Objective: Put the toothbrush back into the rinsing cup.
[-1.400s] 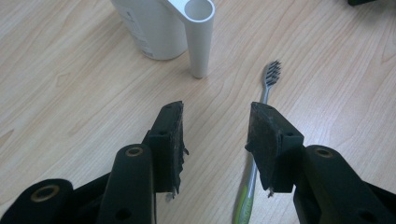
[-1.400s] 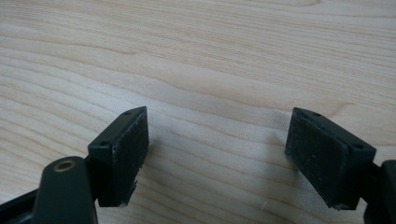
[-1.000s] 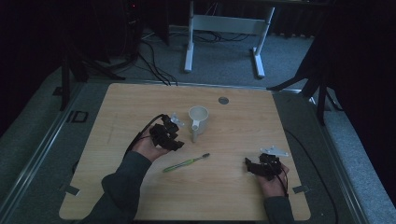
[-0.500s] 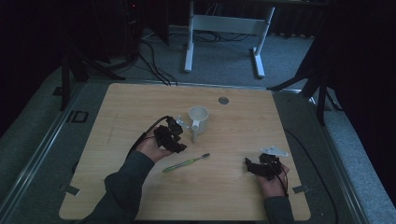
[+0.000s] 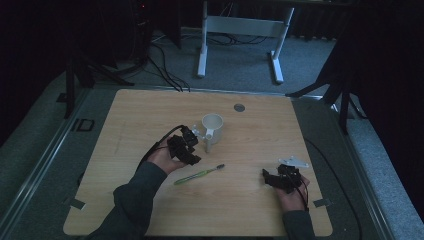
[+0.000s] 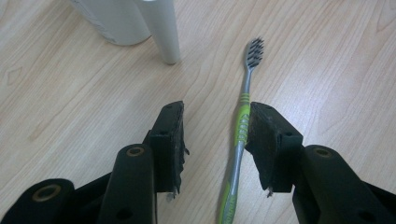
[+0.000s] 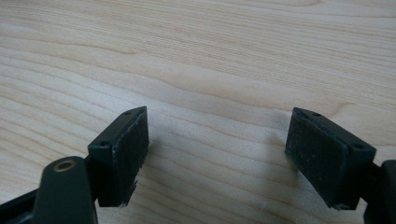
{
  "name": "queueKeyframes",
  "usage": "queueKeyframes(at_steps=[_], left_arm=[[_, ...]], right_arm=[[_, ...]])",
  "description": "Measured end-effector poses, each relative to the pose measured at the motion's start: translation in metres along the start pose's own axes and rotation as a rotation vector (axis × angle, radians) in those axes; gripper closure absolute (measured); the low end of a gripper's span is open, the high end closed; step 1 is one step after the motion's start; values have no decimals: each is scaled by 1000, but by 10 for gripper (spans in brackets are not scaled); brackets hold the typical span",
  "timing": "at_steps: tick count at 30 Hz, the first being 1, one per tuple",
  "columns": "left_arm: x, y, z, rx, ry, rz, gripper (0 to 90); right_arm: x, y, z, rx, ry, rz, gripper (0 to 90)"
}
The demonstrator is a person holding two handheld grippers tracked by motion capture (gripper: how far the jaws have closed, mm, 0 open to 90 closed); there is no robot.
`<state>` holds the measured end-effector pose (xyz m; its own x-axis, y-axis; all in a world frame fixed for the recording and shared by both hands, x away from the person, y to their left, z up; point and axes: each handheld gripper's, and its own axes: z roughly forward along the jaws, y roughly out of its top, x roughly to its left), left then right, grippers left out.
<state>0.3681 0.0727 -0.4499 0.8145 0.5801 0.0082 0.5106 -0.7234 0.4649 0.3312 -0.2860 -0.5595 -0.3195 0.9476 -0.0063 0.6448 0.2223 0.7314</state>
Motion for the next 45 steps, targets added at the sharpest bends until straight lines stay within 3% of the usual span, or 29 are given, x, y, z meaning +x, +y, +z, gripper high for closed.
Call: queueKeyframes(at_steps=[45], left_arm=[[-7, 11, 17, 121, -36, 43, 585]], right_arm=[[0, 0, 0, 1, 0, -3, 211]])
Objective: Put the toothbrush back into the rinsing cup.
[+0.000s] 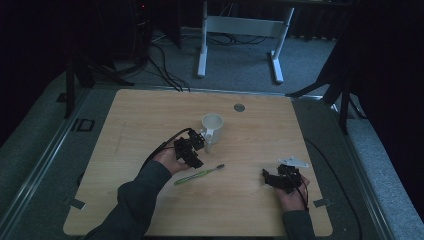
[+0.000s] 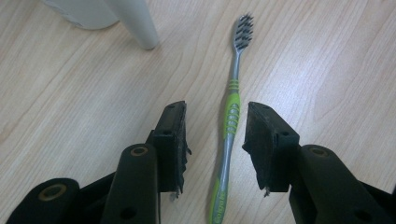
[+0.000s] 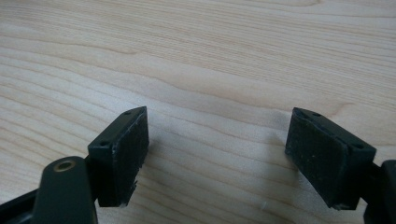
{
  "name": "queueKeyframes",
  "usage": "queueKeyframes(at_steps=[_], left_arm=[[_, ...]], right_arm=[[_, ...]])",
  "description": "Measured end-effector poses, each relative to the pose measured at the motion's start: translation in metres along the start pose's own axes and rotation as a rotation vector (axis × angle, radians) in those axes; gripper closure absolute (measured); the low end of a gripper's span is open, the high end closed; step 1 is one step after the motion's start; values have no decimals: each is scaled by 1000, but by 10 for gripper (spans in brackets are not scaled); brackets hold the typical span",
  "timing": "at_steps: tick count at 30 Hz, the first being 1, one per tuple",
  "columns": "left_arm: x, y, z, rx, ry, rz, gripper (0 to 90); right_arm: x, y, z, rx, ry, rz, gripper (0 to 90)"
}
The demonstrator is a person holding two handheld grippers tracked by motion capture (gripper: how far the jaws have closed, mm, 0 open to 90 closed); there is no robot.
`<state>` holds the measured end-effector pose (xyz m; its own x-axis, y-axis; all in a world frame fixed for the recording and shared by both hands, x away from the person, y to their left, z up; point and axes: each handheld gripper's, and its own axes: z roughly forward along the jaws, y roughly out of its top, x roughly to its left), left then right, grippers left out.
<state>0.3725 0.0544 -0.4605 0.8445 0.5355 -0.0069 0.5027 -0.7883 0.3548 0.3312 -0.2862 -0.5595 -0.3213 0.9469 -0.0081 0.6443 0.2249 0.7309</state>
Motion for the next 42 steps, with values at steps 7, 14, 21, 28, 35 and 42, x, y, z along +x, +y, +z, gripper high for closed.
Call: queueKeyframes(at_steps=[7, 14, 21, 28, 35, 42], left_arm=[[-1, 3, 5, 20, -7, 10, 592], [-3, 5, 10, 48, -6, 18, 601], [-5, 7, 14, 76, -11, 31, 606], [-7, 9, 19, 105, -20, 44, 615], [-9, 10, 25, 131, -19, 47, 626], [-10, 12, 27, 150, -12, 33, 635]], right_arm=[[0, 0, 0, 0, 0, 0, 211], [0, 0, 0, 0, 0, 0, 211], [0, 0, 0, 0, 0, 2, 211], [0, 0, 0, 0, 0, 2, 211], [0, 0, 0, 0, 0, 2, 211], [0, 0, 0, 0, 0, 2, 211]])
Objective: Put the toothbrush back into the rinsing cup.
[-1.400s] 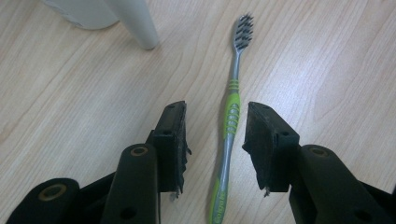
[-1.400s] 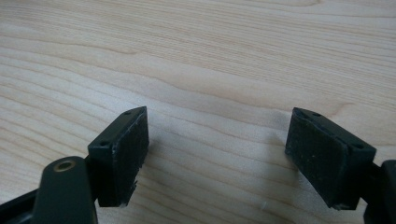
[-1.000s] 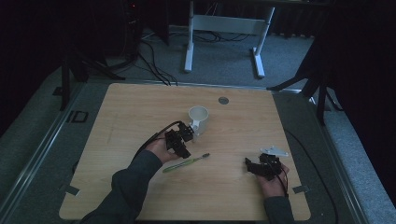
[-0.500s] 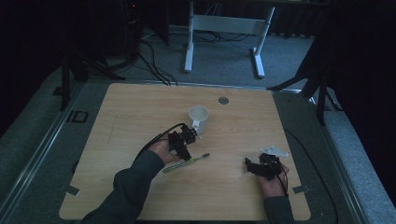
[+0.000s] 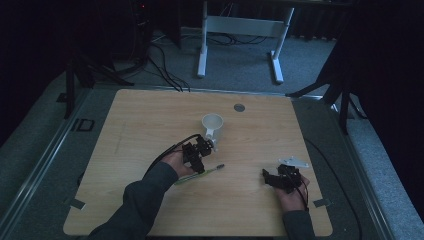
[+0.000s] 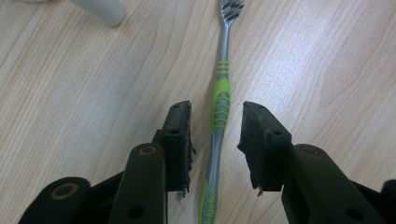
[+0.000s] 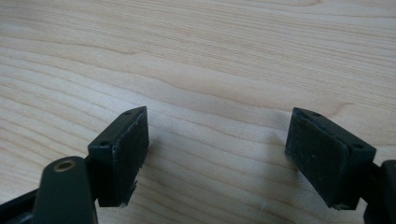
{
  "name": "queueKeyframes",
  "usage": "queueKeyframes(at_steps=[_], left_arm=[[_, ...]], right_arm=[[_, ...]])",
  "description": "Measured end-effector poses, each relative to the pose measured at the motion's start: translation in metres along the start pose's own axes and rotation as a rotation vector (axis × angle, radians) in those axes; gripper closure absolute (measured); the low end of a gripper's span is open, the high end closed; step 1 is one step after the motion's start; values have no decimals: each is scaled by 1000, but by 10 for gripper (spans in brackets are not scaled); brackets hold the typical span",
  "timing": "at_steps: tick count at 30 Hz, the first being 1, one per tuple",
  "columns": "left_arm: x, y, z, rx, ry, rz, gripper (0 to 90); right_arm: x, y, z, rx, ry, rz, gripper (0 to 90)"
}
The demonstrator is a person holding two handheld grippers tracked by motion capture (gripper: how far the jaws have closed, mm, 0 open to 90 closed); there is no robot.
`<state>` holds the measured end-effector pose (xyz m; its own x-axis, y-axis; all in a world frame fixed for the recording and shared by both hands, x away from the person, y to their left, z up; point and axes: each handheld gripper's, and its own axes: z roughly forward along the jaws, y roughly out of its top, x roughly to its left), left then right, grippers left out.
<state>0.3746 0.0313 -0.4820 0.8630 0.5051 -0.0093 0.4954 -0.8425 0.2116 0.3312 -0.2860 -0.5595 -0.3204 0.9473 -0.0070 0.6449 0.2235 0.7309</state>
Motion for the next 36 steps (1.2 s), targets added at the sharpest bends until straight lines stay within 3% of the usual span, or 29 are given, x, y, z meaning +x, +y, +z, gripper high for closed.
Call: queueKeyframes(at_steps=[36], left_arm=[[-9, 5, 20, 57, -2, 23, 699]], right_arm=[[0, 0, 0, 1, 2, 0, 211]])
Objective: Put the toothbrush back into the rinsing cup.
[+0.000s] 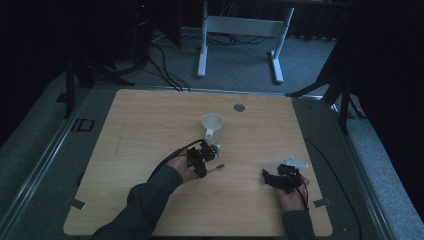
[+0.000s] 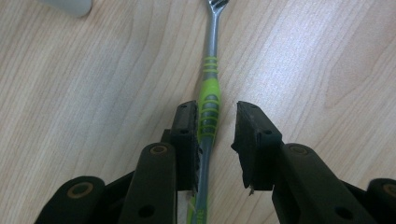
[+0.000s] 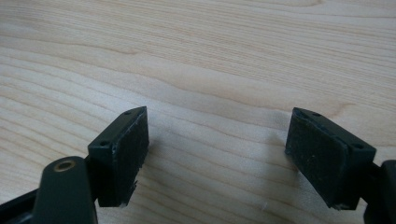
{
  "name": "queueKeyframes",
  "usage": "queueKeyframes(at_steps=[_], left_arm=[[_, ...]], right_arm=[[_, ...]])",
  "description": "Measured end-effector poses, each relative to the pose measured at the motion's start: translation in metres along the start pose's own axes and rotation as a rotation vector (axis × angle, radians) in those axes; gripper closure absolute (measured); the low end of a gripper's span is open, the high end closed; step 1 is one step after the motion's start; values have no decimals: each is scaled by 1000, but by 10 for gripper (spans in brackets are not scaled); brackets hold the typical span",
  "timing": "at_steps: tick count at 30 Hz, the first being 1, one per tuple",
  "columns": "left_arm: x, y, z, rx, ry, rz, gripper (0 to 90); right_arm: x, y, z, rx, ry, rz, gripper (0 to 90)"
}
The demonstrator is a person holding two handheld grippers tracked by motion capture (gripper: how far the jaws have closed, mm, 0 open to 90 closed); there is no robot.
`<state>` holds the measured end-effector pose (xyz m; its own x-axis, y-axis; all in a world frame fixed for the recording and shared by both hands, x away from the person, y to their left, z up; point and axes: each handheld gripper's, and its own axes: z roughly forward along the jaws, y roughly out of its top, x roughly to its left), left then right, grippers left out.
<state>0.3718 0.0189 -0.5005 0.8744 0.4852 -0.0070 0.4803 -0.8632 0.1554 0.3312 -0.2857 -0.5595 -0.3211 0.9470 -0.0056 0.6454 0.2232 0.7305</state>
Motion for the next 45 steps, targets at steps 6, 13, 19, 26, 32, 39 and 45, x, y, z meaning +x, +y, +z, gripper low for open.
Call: queueKeyframes(at_steps=[6, 13, 19, 26, 32, 39, 45], left_arm=[[-1, 1, 3, 5, 8, -4, 717], [0, 2, 6, 30, 15, 3, 750], [0, 4, 10, 44, 21, -1, 764], [1, 5, 12, 62, 30, 4, 770], [0, 6, 13, 62, 36, 5, 772], [1, 8, 15, 71, 43, 11, 771], [1, 9, 17, 71, 41, 12, 784]], right_arm=[[0, 0, 0, 0, 0, 0, 211], [0, 0, 0, 0, 0, -2, 211], [0, 0, 0, 0, 1, -1, 211], [0, 0, 0, 0, 1, -1, 212], [0, 0, 0, 0, 1, -1, 211], [0, 0, 0, 0, 1, -1, 211], [0, 0, 0, 0, 2, -2, 211]])
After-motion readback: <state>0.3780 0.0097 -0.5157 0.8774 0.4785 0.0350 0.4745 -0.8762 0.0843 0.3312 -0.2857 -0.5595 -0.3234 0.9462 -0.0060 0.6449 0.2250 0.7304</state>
